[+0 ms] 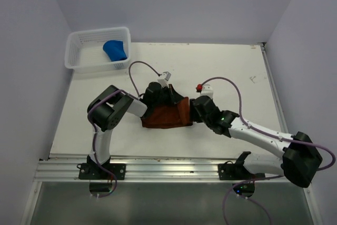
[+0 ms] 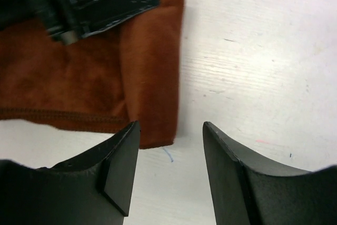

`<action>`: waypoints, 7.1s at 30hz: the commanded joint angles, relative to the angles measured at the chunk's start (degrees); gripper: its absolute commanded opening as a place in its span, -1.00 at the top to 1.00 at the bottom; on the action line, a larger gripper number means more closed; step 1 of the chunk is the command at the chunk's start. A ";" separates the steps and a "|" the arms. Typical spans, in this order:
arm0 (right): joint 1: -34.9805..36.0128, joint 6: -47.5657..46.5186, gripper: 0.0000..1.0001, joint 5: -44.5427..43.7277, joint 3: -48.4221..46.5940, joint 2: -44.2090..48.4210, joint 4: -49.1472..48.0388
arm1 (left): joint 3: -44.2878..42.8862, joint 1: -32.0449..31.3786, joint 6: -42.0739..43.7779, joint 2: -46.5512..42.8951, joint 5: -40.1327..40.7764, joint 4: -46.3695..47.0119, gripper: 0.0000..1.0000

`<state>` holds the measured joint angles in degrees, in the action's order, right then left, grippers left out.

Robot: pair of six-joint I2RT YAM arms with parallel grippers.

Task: Roll the towels
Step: Roll the towel

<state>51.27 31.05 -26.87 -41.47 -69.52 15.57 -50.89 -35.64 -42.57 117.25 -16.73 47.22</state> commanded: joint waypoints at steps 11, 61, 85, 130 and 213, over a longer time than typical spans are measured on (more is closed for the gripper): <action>-14.70 13.16 -0.32 26.61 7.02 -3.42 -17.86 | -0.08 0.48 2.93 -0.88 -0.76 3.23 1.00; -4.86 -4.77 1.00 0.42 -6.69 -17.85 0.68 | -20.57 3.65 -5.42 -7.65 -3.56 -42.30 -0.33; -3.81 -4.68 1.00 -0.72 -3.35 -16.18 -2.39 | -23.53 -2.86 -4.11 -1.25 3.63 -45.10 0.00; 18.61 -16.45 1.00 -32.36 -18.91 -39.64 12.03 | -12.04 5.75 -6.83 2.28 -9.46 -11.10 1.00; -5.12 11.32 0.71 14.31 2.45 -21.81 -15.75 | 5.45 6.28 0.02 -6.42 2.05 -1.95 1.00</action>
<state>45.50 45.58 -8.03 -38.26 -89.73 -7.03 -45.84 -30.00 -44.77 113.54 -16.80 45.25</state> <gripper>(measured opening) 0.187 0.017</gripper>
